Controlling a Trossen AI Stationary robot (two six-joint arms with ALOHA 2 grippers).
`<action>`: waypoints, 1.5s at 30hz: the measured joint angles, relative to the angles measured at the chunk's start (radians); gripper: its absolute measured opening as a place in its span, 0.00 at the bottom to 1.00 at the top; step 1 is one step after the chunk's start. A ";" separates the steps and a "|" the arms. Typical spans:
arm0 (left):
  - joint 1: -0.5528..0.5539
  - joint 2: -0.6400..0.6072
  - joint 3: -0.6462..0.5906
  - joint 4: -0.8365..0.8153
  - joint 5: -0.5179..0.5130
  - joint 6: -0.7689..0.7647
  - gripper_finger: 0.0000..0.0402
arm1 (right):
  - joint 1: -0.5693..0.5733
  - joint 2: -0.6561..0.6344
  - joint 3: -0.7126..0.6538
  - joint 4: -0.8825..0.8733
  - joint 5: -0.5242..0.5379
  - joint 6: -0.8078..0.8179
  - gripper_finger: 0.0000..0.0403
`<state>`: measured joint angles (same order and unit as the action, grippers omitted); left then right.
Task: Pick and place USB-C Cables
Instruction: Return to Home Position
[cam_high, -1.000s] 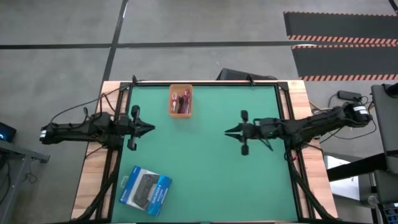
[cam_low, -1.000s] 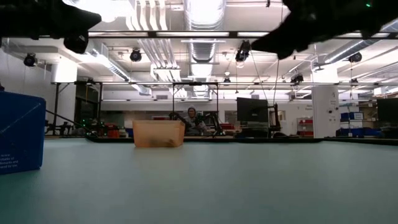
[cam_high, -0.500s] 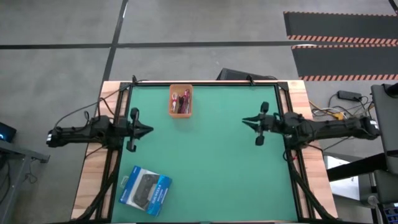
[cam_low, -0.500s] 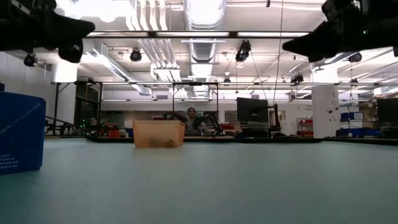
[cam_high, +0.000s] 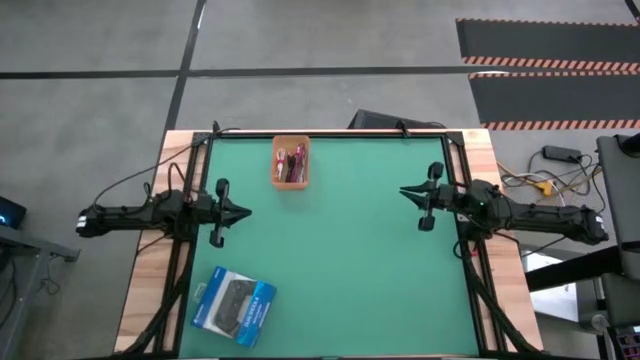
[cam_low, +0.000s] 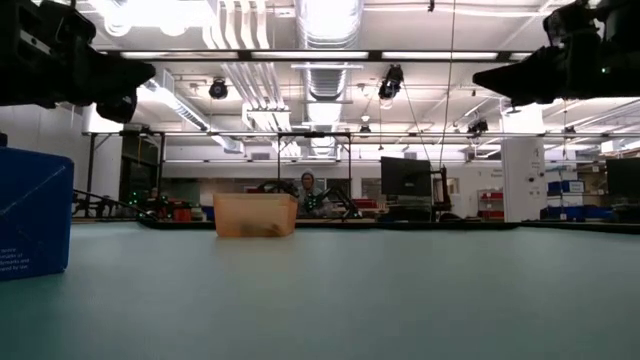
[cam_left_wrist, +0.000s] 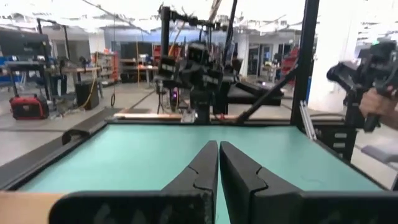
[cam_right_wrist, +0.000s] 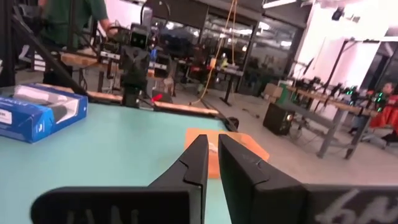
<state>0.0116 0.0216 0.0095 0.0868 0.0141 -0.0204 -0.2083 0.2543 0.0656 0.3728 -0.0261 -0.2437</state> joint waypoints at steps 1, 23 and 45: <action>0.000 -0.001 -0.001 0.009 0.000 0.000 0.00 | 0.000 -0.020 -0.012 0.000 0.000 -0.005 0.06; 0.000 0.004 -0.001 0.016 0.060 0.039 0.00 | 0.001 -0.250 -0.054 -0.127 -0.083 -0.061 0.02; 0.000 0.030 -0.004 0.010 0.062 0.157 0.00 | 0.001 -0.206 -0.053 -0.137 -0.158 0.181 0.02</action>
<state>0.0116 0.0511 0.0059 0.0966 0.0757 0.1368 -0.2077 0.0482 0.0124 0.2359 -0.1837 -0.0627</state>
